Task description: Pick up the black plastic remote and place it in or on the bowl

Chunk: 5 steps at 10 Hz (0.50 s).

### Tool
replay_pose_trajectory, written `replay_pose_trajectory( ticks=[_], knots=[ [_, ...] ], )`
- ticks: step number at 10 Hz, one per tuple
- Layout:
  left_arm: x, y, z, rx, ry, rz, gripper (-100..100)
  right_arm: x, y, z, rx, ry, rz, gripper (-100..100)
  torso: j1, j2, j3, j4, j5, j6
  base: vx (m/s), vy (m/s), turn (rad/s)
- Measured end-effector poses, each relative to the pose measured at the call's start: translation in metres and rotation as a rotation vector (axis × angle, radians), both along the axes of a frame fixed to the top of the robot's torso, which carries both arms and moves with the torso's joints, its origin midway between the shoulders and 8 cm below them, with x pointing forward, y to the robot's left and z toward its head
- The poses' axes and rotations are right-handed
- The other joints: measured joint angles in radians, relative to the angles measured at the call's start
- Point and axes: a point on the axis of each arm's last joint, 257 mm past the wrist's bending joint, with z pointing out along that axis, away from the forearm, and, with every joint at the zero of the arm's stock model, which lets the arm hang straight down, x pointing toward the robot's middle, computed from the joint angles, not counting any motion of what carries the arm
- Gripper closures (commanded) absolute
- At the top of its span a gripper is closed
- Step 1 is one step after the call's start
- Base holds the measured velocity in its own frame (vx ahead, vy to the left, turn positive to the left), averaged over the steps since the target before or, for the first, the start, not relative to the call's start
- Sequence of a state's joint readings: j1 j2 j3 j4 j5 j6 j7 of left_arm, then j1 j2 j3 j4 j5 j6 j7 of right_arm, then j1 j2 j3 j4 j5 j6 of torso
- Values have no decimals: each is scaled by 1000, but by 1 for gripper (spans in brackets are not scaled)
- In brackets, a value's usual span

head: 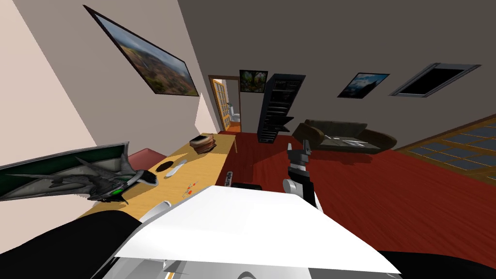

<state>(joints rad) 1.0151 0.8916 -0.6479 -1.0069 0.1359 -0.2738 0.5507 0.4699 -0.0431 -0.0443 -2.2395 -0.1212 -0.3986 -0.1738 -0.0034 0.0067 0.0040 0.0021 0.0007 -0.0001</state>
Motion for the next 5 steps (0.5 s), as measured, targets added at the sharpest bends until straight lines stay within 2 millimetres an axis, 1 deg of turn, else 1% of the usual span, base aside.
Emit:
replay_pose_trajectory(
  ticks=[5],
  knots=[
    [27,49,27,30,-66,20,100,0,0,0,0,0,0,0,-1,-2,-1,0,-1,-1,-17,-90,-79]
  ],
)
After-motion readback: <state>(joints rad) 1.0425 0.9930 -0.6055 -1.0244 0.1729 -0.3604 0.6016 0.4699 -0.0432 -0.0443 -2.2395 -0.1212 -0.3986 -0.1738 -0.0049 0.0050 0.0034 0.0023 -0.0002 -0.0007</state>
